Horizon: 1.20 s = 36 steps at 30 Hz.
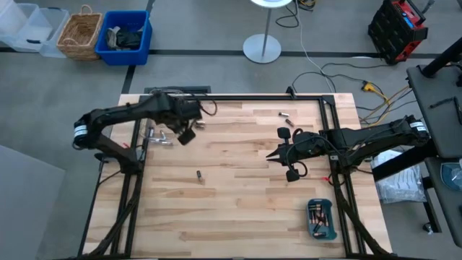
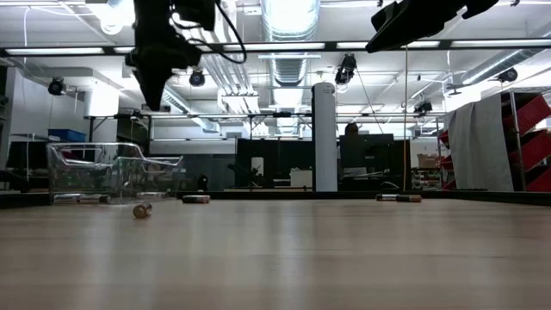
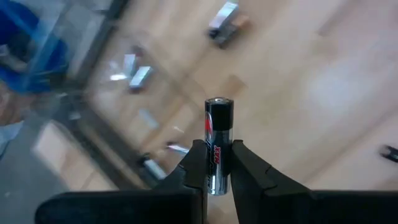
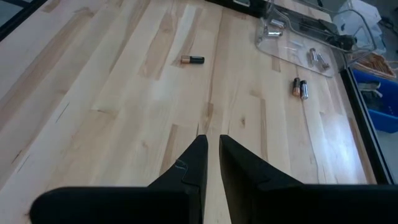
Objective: Sort batteries
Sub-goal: Put the silver and black battery into the transparent bin
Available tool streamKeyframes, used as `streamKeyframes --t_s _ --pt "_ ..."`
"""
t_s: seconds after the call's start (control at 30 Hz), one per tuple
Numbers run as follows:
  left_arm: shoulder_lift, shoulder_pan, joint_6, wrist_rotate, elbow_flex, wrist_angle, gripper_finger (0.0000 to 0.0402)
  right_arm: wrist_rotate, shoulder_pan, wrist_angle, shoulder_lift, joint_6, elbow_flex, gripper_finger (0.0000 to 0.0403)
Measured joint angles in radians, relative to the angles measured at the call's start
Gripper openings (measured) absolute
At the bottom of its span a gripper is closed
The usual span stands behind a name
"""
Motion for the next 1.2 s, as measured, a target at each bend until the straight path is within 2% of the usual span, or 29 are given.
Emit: streamKeyframes --t_s 0.17,0.43,0.6,0.7,0.83,1.2 --pt "-0.051 0.104 0.043 -0.007 0.010 -0.005 0.0025 0.000 0.000 -0.001 0.000 0.003 0.000 0.0034" --pt "-0.117 0.472 0.072 0.032 -0.132 0.074 0.0025 0.000 0.000 -0.007 0.000 0.008 0.000 0.0034" --pt "-0.162 0.630 0.115 0.080 -0.227 0.207 0.0025 0.000 0.000 -0.008 0.000 0.004 0.000 0.0034" --pt "-0.182 0.651 0.135 0.124 -0.242 0.254 0.0025 0.000 0.000 -0.008 0.000 0.001 0.000 0.0034" --pt "-0.187 0.650 0.140 0.133 -0.242 0.273 0.0028 0.000 0.000 -0.009 0.000 0.001 0.000 0.0034" --pt "-0.184 0.650 0.136 0.126 -0.242 0.289 0.0071 0.000 0.000 -0.009 0.000 0.002 0.000 0.0034"
